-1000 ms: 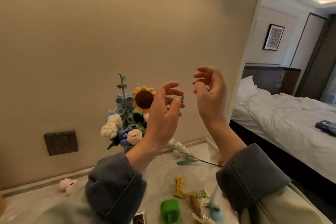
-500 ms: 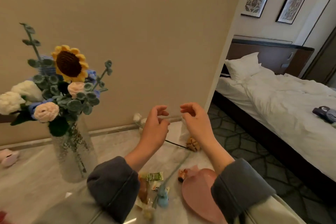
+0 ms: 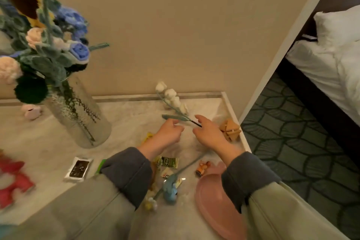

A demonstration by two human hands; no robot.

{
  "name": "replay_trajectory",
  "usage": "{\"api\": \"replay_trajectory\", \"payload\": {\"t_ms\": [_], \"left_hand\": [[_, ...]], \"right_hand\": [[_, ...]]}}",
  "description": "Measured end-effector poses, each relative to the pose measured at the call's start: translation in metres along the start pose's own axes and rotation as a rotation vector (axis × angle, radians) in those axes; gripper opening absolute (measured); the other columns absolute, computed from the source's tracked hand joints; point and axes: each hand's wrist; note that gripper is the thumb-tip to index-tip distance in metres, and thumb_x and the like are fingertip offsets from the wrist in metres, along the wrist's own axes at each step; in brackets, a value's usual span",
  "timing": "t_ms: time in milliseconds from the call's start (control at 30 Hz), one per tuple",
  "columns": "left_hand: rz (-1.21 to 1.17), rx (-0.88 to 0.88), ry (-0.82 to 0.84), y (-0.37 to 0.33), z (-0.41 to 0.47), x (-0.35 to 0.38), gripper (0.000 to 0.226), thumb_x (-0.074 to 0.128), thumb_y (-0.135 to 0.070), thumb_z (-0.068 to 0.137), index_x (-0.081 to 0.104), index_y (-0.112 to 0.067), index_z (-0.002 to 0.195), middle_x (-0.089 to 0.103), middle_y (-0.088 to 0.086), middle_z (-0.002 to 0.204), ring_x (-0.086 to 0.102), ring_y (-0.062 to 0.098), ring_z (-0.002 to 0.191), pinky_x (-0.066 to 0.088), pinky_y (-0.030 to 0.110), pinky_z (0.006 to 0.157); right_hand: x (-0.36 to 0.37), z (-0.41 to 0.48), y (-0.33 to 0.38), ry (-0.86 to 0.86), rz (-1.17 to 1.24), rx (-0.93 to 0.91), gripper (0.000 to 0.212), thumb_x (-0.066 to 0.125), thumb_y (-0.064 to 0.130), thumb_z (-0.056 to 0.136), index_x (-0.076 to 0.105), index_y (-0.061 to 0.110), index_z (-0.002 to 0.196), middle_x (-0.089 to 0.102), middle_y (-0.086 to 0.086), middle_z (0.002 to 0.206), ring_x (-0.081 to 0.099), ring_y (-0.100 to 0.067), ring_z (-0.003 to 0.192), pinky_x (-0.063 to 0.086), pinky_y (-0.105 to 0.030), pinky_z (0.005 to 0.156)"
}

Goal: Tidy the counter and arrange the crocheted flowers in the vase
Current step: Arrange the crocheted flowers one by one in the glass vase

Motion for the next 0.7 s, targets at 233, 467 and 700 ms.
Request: {"api": "replay_trajectory", "payload": {"t_ms": [233, 467, 700], "left_hand": [[-0.145, 0.041, -0.022, -0.001, 0.003, 0.002, 0.044, 0.039, -0.008, 0.098, 0.034, -0.007, 0.142, 0.054, 0.004, 0.085, 0.052, 0.015, 0.076, 0.044, 0.026, 0.065], [-0.382, 0.236, -0.168, -0.036, -0.008, -0.008, 0.037, 0.051, -0.025, 0.098, 0.039, -0.02, 0.133, 0.061, 0.0, 0.111, 0.063, 0.011, 0.101, 0.054, 0.024, 0.08], [-0.518, 0.378, -0.276, -0.068, -0.034, -0.025, 0.02, 0.05, -0.016, 0.098, 0.046, -0.012, 0.117, 0.067, 0.007, 0.101, 0.067, 0.018, 0.09, 0.056, 0.029, 0.076]], "right_hand": [[0.017, 0.015, 0.002, -0.183, 0.011, -0.122, 0.034, 0.044, 0.012, 0.096, 0.066, 0.015, 0.122, 0.066, -0.008, 0.121, 0.059, -0.025, 0.113, 0.046, -0.034, 0.094], [-0.001, 0.004, 0.028, -0.369, 0.237, -0.279, 0.028, 0.054, 0.013, 0.094, 0.07, 0.018, 0.117, 0.068, 0.0, 0.104, 0.06, -0.016, 0.097, 0.041, -0.024, 0.079], [-0.012, -0.025, 0.063, -0.29, 0.432, -0.391, 0.034, 0.069, 0.012, 0.085, 0.07, 0.021, 0.119, 0.073, 0.006, 0.105, 0.063, -0.001, 0.089, 0.044, -0.005, 0.078]]}}
Point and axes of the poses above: each hand's wrist, its own z-axis towards the middle knuckle, its own x-axis out of the palm, y = z × x
